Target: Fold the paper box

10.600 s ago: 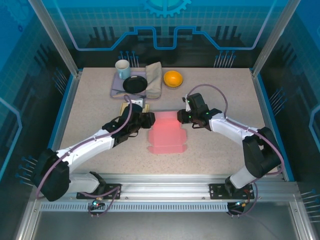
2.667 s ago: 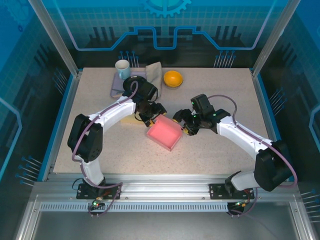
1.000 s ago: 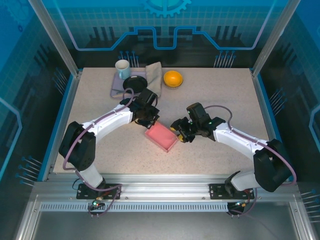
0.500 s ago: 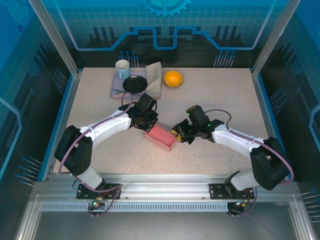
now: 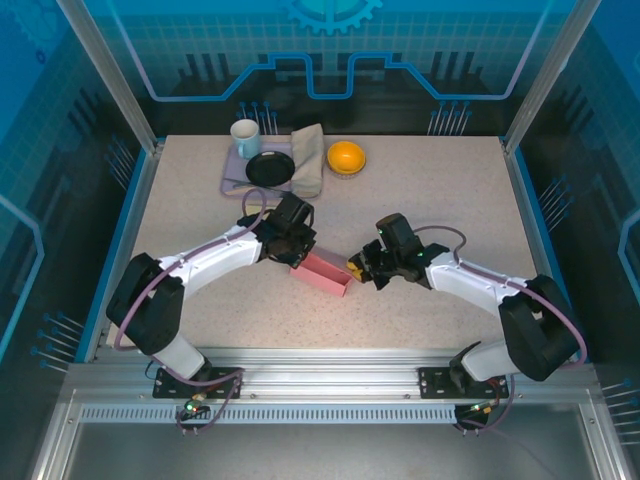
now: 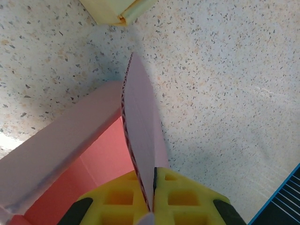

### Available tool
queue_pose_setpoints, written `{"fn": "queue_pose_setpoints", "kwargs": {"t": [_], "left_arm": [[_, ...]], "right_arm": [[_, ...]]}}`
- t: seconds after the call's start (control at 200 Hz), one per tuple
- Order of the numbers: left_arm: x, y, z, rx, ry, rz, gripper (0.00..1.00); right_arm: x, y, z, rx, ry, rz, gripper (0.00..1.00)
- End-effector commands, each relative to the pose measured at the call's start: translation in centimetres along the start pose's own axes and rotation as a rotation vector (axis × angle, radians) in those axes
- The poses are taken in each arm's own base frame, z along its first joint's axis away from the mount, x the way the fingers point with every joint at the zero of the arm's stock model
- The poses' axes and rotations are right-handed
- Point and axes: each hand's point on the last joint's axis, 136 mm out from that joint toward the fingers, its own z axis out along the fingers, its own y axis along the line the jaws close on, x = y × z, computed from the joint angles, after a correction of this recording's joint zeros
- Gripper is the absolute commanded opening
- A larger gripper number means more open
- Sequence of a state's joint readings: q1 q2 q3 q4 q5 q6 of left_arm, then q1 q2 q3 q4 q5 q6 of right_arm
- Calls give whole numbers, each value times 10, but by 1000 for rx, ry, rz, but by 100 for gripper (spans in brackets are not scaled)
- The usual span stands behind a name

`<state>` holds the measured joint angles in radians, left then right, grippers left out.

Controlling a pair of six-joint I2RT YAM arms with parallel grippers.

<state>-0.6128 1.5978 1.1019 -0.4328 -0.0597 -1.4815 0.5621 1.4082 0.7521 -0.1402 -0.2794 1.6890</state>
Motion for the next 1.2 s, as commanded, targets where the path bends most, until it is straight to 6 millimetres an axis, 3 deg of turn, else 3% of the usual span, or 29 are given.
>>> {"fn": "queue_pose_setpoints", "kwargs": {"t": [0.0,0.175,0.22,0.265,0.41,0.515,0.72,0.845,1.05,1.19], "left_arm": [[59,-16,-20,81,208,63,0],[56,-19,-26,76,186,100,0],[55,-20,-29,75,176,119,5],[52,-23,-33,80,165,136,14],[45,-29,-48,95,128,197,62],[33,-31,-62,95,103,229,77],[-4,-30,-88,94,68,258,81],[-25,-28,-87,93,95,276,79],[-27,-42,-53,47,187,340,79],[-25,-39,-29,11,194,338,81]], "right_arm": [[-1,32,-8,-127,-4,-20,1],[-5,31,-13,-133,-18,9,0],[-6,31,-14,-135,-23,10,0],[-7,30,-16,-139,-31,12,0],[-14,24,-21,-144,-59,26,0],[-18,19,-22,-138,-64,31,0],[-23,11,-24,-114,-61,27,0],[-25,8,-26,-98,-56,15,0],[-26,7,-27,-91,-34,15,0],[-24,13,-24,-138,11,69,0]]}}
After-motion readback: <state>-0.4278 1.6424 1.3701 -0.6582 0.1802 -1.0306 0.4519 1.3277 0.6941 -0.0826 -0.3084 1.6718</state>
